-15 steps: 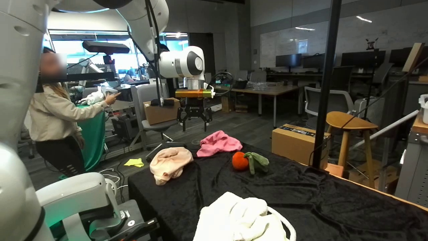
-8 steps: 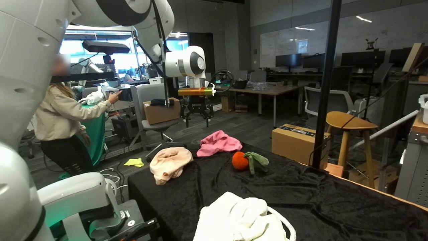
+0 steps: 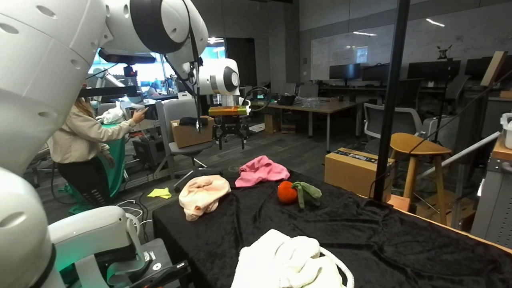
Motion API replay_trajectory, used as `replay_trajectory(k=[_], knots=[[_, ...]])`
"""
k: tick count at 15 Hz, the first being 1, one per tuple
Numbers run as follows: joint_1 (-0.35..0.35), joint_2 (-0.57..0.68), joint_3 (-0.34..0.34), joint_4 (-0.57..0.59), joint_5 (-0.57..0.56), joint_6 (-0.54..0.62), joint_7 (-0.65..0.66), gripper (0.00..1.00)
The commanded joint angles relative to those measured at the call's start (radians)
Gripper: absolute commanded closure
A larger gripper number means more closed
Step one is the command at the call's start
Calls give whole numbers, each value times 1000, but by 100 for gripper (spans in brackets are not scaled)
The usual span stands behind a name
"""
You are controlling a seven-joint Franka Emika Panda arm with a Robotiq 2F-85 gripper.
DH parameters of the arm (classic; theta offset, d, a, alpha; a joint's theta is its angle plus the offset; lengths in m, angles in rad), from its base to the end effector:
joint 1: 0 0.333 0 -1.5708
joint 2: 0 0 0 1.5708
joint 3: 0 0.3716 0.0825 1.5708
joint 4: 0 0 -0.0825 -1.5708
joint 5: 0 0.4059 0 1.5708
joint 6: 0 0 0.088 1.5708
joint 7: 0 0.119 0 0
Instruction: Pile the white rope, towels, t-shirts and radish together on the right side of the table
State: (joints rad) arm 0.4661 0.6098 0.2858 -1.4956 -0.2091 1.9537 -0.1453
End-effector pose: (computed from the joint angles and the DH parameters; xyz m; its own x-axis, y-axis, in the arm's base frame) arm 0.5770 0.4663 0.3367 0.5779 0.8062 -0.1264 0.8129 -0.5824 0.0020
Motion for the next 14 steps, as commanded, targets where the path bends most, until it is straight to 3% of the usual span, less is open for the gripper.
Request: replay_trajectory(k=[1,6,14], knots=[[46,76,-11,117,-8,1,54,0],[71,127,-20,157,2,81,112,0],[35,131,-43,71,10,310,178,0]])
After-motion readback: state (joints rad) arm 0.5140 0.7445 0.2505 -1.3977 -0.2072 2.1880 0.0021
